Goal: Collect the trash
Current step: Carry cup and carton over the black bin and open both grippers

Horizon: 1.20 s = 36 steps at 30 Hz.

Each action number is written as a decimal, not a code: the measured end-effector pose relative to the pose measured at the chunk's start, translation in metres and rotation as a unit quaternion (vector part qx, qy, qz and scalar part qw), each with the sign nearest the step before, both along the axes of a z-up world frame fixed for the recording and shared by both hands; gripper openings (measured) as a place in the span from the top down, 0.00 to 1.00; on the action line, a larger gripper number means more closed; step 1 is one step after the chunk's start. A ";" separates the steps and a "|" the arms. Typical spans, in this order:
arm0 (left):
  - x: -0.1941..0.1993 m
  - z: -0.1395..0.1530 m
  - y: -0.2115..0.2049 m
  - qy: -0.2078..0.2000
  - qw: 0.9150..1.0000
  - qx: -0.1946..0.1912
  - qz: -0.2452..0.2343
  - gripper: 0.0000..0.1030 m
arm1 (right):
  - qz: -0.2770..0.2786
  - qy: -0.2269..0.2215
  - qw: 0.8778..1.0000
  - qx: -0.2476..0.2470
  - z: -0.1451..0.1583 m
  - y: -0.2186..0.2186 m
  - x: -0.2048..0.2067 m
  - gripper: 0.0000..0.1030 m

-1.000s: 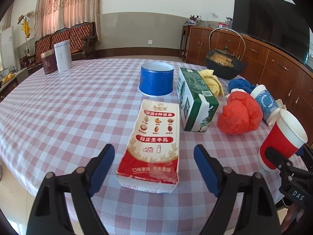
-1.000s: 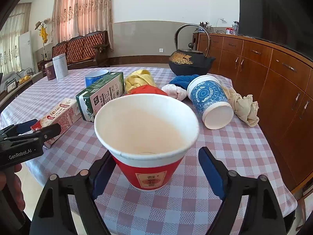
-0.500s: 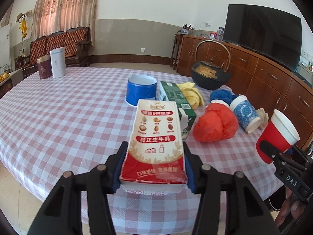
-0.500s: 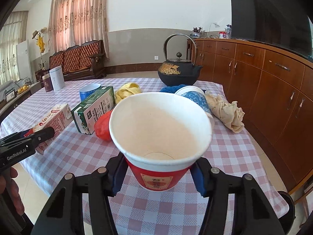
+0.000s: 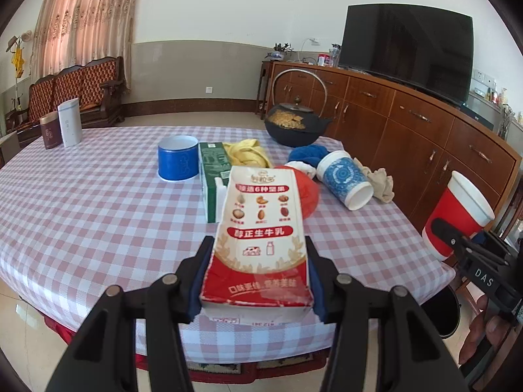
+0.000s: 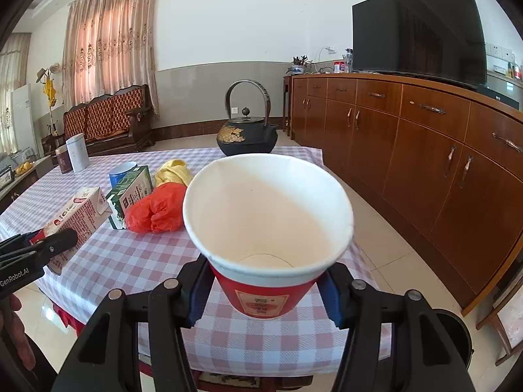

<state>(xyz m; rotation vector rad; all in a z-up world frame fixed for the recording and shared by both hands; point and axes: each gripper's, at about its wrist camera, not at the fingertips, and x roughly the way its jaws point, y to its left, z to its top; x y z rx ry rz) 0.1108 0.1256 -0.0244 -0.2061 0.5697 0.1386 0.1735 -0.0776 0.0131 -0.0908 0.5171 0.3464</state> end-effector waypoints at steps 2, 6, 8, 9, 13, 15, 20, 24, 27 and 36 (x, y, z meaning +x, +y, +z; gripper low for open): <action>0.001 0.004 -0.011 -0.003 1.000 0.002 -0.011 0.49 | -0.010 -0.003 1.000 0.001 0.002 -0.015 -0.003 0.42; 0.006 0.009 -0.036 -0.006 0.999 0.007 -0.038 0.49 | -0.032 -0.005 0.999 0.002 0.005 -0.045 -0.006 0.42; 0.008 0.011 -0.048 -0.008 0.999 0.009 -0.050 0.49 | -0.044 -0.007 0.999 0.002 0.006 -0.060 -0.008 0.42; 0.010 0.012 -0.055 -0.009 0.998 0.009 -0.058 0.49 | -0.051 -0.008 0.999 0.003 0.006 -0.068 -0.010 0.42; 0.016 0.016 -0.085 -0.011 0.996 0.013 -0.091 0.49 | -0.079 -0.008 0.997 0.006 0.007 -0.099 -0.015 0.42; 0.019 0.017 -0.101 -0.013 0.994 0.015 -0.108 0.49 | -0.096 -0.008 0.995 0.008 0.007 -0.117 -0.018 0.42; 0.027 0.019 -0.136 -0.013 0.989 0.014 -0.148 0.49 | -0.135 -0.001 0.991 0.006 0.005 -0.158 -0.026 0.42; 0.032 0.021 -0.162 -0.013 0.984 0.016 -0.176 0.49 | -0.158 0.001 0.987 0.001 0.004 -0.184 -0.031 0.42; 0.035 0.020 -0.181 -0.011 0.980 0.017 -0.197 0.49 | -0.173 0.003 0.985 -0.003 0.003 -0.203 -0.038 0.42; 0.043 0.016 -0.239 -0.002 0.967 0.020 -0.256 0.49 | -0.208 0.014 0.978 -0.016 -0.006 -0.259 -0.054 0.42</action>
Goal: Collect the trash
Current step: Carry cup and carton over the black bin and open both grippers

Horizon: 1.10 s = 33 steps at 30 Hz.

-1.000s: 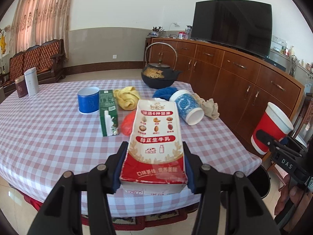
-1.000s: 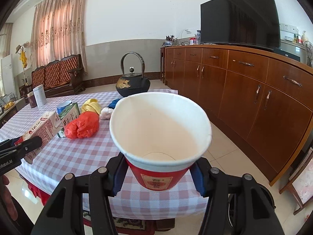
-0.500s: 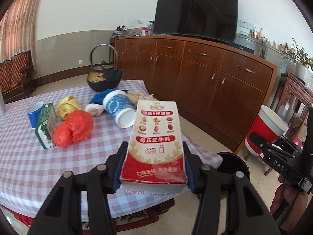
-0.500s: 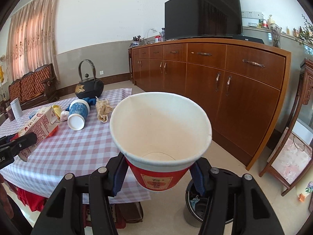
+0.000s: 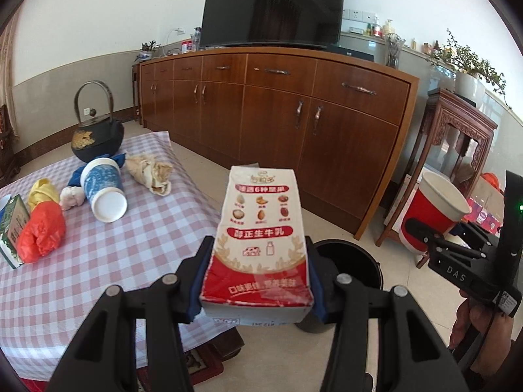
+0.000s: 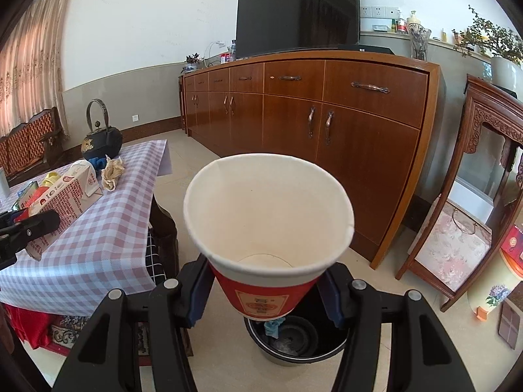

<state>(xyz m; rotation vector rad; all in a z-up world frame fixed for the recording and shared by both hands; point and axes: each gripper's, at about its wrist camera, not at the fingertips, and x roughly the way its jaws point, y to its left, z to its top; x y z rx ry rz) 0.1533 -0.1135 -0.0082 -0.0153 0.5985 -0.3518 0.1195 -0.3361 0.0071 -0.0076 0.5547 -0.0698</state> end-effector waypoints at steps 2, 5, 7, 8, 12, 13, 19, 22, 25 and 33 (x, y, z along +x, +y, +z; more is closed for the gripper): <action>0.001 -0.002 -0.011 0.002 1.000 0.001 -0.011 0.49 | -0.007 0.004 1.000 -0.002 -0.002 -0.010 -0.001 0.42; 0.001 -0.005 -0.028 0.006 1.000 0.003 -0.027 0.49 | -0.017 0.009 1.000 -0.002 -0.006 -0.024 -0.004 0.42; 0.002 -0.008 -0.038 0.009 0.999 0.004 -0.036 0.49 | -0.023 0.013 1.000 -0.003 -0.009 -0.030 -0.004 0.42; 0.003 -0.010 -0.043 0.011 0.999 0.004 -0.041 0.49 | -0.025 0.015 1.000 -0.003 -0.011 -0.033 -0.005 0.42; 0.007 -0.016 -0.066 0.017 0.998 0.006 -0.062 0.49 | -0.028 0.022 0.999 -0.007 -0.016 -0.042 -0.001 0.42; 0.008 -0.018 -0.072 0.019 0.997 0.007 -0.069 0.49 | -0.027 0.025 0.999 -0.008 -0.018 -0.044 0.001 0.42; 0.020 -0.034 -0.107 0.034 0.994 0.014 -0.099 0.49 | -0.015 0.048 0.999 -0.016 -0.032 -0.062 0.014 0.42; 0.028 -0.045 -0.119 0.049 0.993 0.014 -0.107 0.49 | -0.009 0.061 0.998 -0.022 -0.040 -0.073 0.020 0.42; 0.036 -0.056 -0.129 0.064 0.992 0.013 -0.112 0.49 | -0.004 0.078 0.997 -0.023 -0.052 -0.082 0.028 0.42; 0.065 -0.097 -0.164 0.102 0.985 0.020 -0.137 0.49 | 0.015 0.142 0.989 -0.031 -0.109 -0.101 0.062 0.42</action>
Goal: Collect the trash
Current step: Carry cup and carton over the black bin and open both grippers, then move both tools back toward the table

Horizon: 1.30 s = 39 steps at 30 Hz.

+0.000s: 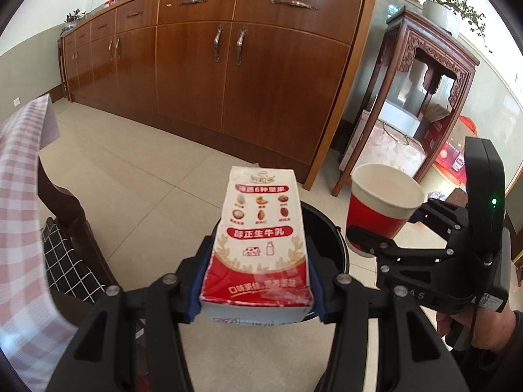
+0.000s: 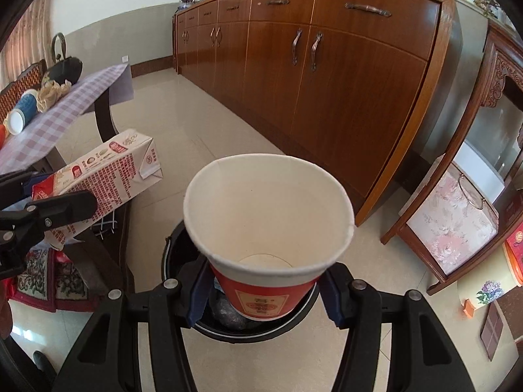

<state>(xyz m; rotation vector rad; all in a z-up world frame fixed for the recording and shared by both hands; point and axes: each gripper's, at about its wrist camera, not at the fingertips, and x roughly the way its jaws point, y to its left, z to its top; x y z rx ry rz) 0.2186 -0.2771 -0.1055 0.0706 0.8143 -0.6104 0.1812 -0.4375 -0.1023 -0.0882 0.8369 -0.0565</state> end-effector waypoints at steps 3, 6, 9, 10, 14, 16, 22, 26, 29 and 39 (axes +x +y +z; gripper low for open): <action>0.011 -0.019 -0.011 0.022 1.000 0.010 -0.011 0.49 | 0.011 0.034 0.999 -0.002 -0.029 -0.008 0.016 0.42; 0.026 -0.040 -0.023 0.048 0.999 0.018 -0.012 0.36 | 0.021 0.069 0.997 0.005 -0.054 -0.013 0.031 0.40; 0.039 -0.054 -0.025 0.072 0.997 0.038 0.014 0.21 | 0.018 0.111 0.993 -0.020 -0.085 -0.016 0.048 0.17; 0.039 -0.054 -0.025 0.075 0.996 0.043 0.015 0.21 | 0.014 0.120 0.992 -0.024 -0.092 -0.018 0.049 0.16; 0.028 -0.047 -0.019 0.052 0.997 0.062 0.016 0.16 | -0.008 0.127 0.992 -0.015 -0.098 -0.028 0.047 0.03; 0.021 -0.041 -0.012 0.043 0.997 0.066 0.025 0.12 | -0.016 0.120 0.993 -0.017 -0.093 -0.030 0.045 0.01; 0.003 -0.020 0.008 0.021 0.996 0.064 0.050 0.07 | -0.046 0.099 0.994 -0.010 -0.077 -0.031 0.033 0.00; -0.009 -0.007 0.019 0.009 0.996 0.060 0.057 0.07 | -0.048 0.079 0.996 -0.018 -0.060 -0.017 0.029 0.00; -0.011 -0.002 0.023 0.003 0.997 0.059 0.059 0.07 | -0.055 0.060 0.997 -0.013 -0.043 -0.012 0.016 0.00; -0.032 0.018 0.044 -0.015 0.996 0.049 0.078 0.05 | -0.065 0.002 0.998 0.011 0.005 0.012 -0.018 0.00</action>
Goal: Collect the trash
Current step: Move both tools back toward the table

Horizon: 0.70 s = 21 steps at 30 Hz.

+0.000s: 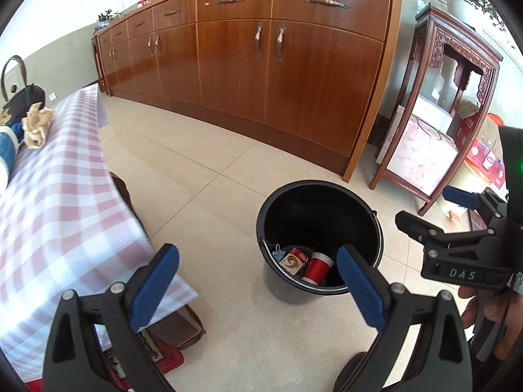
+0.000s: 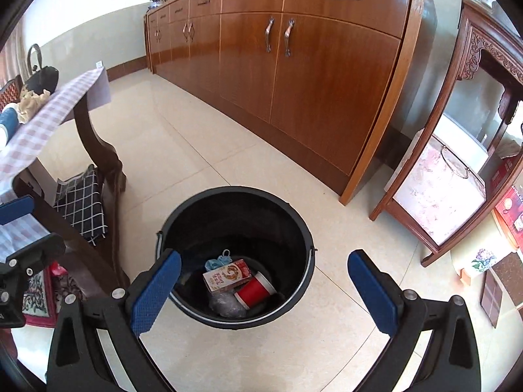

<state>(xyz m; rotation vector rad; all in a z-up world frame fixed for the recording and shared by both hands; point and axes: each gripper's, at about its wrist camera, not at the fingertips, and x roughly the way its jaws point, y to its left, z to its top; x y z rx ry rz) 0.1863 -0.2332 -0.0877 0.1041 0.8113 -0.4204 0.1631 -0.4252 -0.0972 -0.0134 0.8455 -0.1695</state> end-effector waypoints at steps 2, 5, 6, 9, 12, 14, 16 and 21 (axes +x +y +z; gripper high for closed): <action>-0.005 0.005 0.006 -0.005 1.000 -0.004 0.008 0.05 | 0.004 -0.007 1.000 0.000 0.005 0.008 -0.005 0.00; -0.013 0.016 0.020 -0.017 1.000 -0.011 0.023 0.05 | 0.011 -0.019 1.000 -0.002 0.016 0.020 -0.013 0.00; -0.016 0.020 0.025 -0.022 0.999 -0.012 0.027 0.05 | 0.013 -0.023 1.000 -0.001 0.019 0.024 -0.016 0.00; -0.024 0.031 0.040 -0.040 0.999 -0.011 0.035 0.04 | 0.016 -0.037 0.999 0.001 0.031 0.035 -0.024 0.00; -0.030 0.044 0.060 -0.056 0.997 -0.012 0.054 0.04 | 0.024 -0.048 0.999 0.002 0.046 0.049 -0.028 0.00; -0.034 0.052 0.075 -0.064 0.995 -0.016 0.072 0.04 | 0.031 -0.056 0.998 0.002 0.055 0.060 -0.030 0.00; -0.037 0.059 0.090 -0.071 0.993 -0.021 0.091 0.04 | 0.039 -0.068 0.997 0.003 0.064 0.071 -0.033 0.00; -0.046 0.070 0.123 -0.084 0.987 -0.026 0.131 0.03 | 0.066 -0.083 0.994 0.016 0.082 0.103 -0.033 0.00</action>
